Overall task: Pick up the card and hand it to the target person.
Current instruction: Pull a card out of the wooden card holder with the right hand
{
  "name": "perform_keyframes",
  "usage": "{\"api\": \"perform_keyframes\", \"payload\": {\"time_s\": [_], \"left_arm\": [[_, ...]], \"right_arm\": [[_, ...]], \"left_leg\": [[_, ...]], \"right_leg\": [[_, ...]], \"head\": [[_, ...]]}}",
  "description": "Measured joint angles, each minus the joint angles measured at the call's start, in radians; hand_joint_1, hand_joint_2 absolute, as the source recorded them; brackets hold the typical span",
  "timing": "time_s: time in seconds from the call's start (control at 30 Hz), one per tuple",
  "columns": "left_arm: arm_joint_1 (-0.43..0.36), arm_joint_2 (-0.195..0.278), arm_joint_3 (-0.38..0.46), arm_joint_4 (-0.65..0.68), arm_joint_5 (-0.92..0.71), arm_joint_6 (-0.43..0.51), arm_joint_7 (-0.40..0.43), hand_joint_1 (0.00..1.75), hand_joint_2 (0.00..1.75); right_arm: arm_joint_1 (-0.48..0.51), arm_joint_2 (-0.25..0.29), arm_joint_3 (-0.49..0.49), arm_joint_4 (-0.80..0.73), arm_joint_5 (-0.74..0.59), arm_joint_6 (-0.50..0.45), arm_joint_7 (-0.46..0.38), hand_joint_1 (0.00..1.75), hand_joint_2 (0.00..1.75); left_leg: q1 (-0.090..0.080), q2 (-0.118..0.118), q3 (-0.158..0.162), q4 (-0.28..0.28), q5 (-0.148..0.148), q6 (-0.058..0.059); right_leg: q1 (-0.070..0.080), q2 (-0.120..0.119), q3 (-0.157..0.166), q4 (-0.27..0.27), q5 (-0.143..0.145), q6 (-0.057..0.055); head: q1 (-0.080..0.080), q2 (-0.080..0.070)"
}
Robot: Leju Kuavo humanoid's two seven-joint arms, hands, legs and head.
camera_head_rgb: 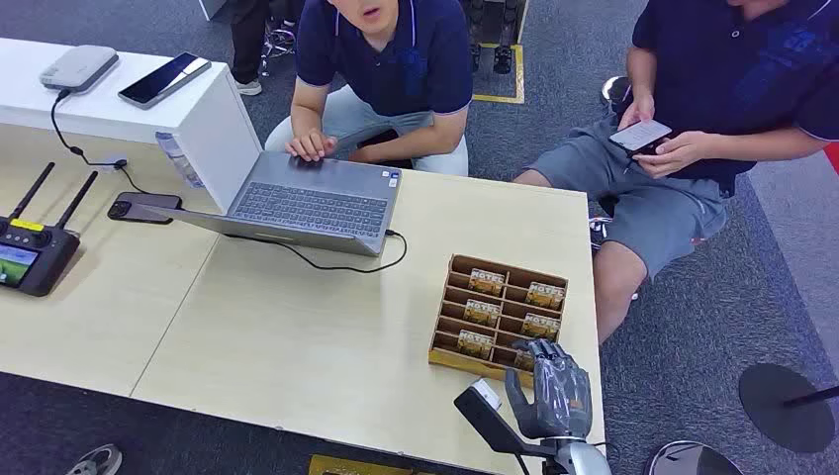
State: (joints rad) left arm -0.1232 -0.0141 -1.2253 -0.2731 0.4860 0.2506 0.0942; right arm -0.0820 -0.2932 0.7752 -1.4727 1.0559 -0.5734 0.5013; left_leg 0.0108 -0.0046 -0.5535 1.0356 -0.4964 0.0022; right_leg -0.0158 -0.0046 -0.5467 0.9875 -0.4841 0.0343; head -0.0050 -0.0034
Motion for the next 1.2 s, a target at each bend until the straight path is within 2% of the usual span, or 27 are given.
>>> {"api": "perform_keyframes", "payload": {"time_s": [0.87, 1.2], "left_arm": [[0.0, 0.0, 0.0, 0.0, 0.0, 0.0, 0.0, 0.0, 0.0], [0.0, 0.001, 0.0, 0.0, 0.0, 0.0, -0.001, 0.0, 0.0]], "right_arm": [[-0.003, 0.003, -0.002, 0.036, 0.014, -0.052, 0.006, 0.91, 1.75], [-0.002, -0.01, -0.04, -0.1, 0.12, -0.038, 0.015, 0.92, 1.75]], "left_leg": [[0.0, 0.0, 0.0, 0.0, 0.0, 0.0], [0.0, 0.0, 0.0, 0.0, 0.0, 0.0]], "right_leg": [[0.0, 0.0, 0.0, 0.0, 0.0, 0.0], [0.0, 0.0, 0.0, 0.0, 0.0, 0.0]], "head": [[0.0, 0.0], [0.0, 0.0]]}}
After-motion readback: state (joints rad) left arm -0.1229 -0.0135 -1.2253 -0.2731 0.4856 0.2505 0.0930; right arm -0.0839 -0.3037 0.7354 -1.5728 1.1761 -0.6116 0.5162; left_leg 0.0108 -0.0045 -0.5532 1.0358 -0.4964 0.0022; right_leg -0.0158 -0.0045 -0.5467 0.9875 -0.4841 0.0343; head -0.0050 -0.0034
